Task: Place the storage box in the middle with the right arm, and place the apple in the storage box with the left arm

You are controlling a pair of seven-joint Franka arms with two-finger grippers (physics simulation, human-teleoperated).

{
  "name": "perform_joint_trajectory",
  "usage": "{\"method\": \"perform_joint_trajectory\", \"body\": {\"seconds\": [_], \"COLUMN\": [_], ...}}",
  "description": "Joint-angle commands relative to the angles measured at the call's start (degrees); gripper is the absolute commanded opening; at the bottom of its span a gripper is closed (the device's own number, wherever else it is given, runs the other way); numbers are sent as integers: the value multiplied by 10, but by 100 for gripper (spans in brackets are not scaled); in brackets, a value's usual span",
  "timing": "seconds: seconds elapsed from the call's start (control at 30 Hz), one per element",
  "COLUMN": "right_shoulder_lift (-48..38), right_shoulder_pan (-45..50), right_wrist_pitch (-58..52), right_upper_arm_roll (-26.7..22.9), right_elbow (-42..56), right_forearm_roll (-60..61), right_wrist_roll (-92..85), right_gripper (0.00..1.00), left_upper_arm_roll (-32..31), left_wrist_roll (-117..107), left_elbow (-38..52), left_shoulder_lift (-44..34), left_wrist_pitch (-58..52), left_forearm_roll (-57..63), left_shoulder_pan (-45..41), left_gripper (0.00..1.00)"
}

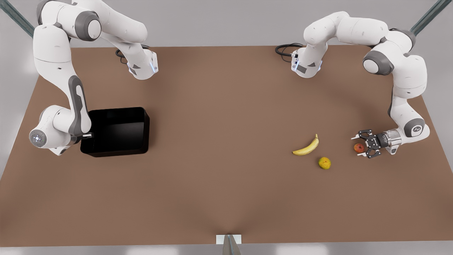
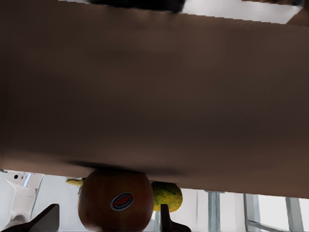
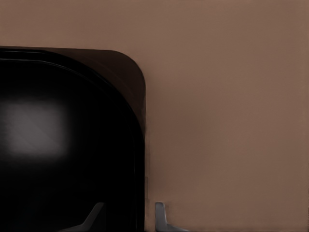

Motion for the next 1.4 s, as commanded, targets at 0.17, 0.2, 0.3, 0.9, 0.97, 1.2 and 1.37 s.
{"method": "perform_joint_trajectory", "body": {"seconds": [0.17, 0.2, 0.3, 0.9, 0.97, 1.2, 1.37], "right_shoulder_lift": [4, 4, 3, 7, 10, 76, 130], "right_shoulder_pan": [-1, -1, 0, 133, 143, 182, 214], "right_wrist_pitch": [-7, -8, -21, -59, -58, -58, -51], "right_upper_arm_roll": [0, 0, 0, 54, 80, 177, 233], "right_elbow": [3, 3, 10, 111, 115, 221, 279], "right_forearm_roll": [0, 0, 0, 37, 56, 91, 116], "right_wrist_roll": [0, 0, 0, 5, 20, 182, 330], "right_gripper": [21, 21, 21, 21, 21, 21, 21], "left_upper_arm_roll": [9, 9, 7, 2, 2, 2, 2], "left_wrist_roll": [4, 7, 13, 51, 50, 44, 40], "left_elbow": [1, 1, 0, 0, 0, 0, 1], "left_shoulder_lift": [4, 4, 4, 15, 13, 8, -6], "left_wrist_pitch": [2, 4, 5, 14, 17, 32, 30], "left_forearm_roll": [-43, -43, -42, -43, -48, -51, -51], "left_shoulder_pan": [1, 1, 1, 1, 1, 1, 0], "left_gripper": [100, 100, 100, 61, 59, 47, 21]}}
